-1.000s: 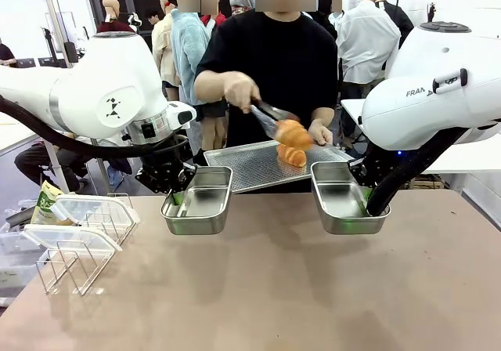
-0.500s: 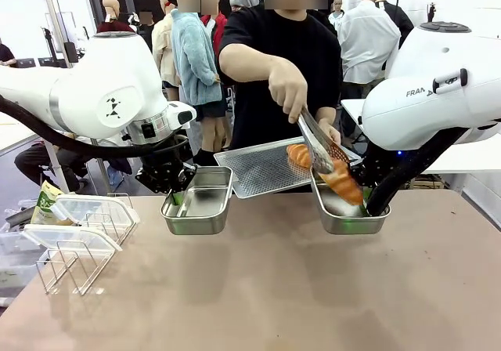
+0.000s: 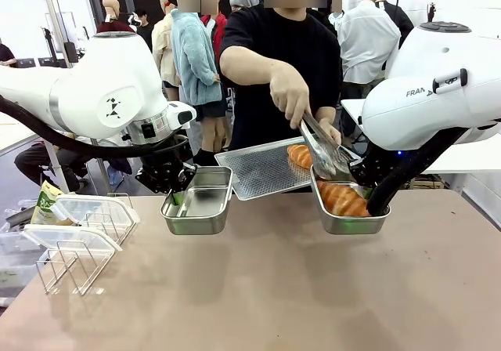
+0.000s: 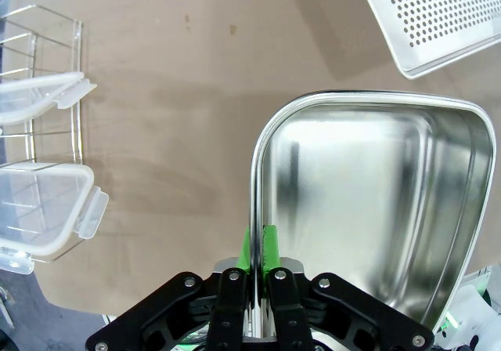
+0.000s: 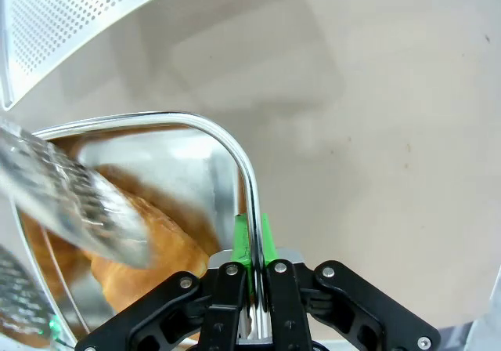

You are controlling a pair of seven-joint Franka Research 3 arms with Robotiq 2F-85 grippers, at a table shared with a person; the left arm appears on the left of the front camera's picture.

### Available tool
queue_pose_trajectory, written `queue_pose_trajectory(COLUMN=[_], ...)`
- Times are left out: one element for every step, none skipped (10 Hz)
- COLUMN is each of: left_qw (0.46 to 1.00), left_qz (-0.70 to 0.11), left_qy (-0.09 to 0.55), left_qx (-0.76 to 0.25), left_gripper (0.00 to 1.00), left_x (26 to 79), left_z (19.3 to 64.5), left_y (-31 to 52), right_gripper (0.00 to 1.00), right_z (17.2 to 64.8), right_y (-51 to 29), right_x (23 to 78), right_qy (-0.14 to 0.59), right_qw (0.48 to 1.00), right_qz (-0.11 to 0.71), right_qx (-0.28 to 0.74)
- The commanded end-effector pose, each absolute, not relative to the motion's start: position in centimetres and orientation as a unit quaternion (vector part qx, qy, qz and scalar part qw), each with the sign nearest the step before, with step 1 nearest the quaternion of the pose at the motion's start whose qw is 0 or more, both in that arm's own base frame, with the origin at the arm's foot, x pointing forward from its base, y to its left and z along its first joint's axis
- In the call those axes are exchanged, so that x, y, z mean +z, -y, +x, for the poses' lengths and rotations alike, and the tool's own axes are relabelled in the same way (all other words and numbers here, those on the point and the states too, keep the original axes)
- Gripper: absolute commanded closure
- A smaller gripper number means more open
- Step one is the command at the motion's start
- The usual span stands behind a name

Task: Place the bread in airtight containers.
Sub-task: Once an object is inside an Airtight Container , place the container in the center of the table.

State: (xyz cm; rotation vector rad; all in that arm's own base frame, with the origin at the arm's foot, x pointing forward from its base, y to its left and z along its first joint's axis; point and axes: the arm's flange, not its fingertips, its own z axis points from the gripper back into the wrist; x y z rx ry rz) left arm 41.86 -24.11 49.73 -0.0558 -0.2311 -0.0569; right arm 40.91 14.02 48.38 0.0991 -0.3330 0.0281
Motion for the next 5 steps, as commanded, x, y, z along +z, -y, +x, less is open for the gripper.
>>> queue_pose_trajectory(left_qw=[0.992,0.992,0.992,0.992,0.992], left_qz=[-0.029,-0.029,-0.029,-0.029,-0.029], left_qy=[0.118,0.118,0.118,0.118,0.118], left_qx=[-0.027,-0.027,-0.027,-0.027,-0.027], left_gripper=[1.00,1.00,1.00,1.00,1.00], left_x=[50.09,50.09,50.09,50.09,50.09], left_z=[41.97,41.97,41.97,41.97,41.97], left_y=[24.00,24.00,24.00,24.00,24.00], right_gripper=[1.00,1.00,1.00,1.00,1.00], right_z=[40.79,40.79,40.79,40.79,40.79], right_y=[-14.08,-14.08,-14.08,-14.08,-14.08], right_x=[48.62,48.62,48.62,48.62,48.62], right_qy=[0.168,0.168,0.168,0.168,0.168], right_qw=[0.984,0.984,0.984,0.984,0.984], right_qz=[0.052,0.052,0.052,0.052,0.052], right_qx=[0.010,0.010,0.010,0.010,0.010])
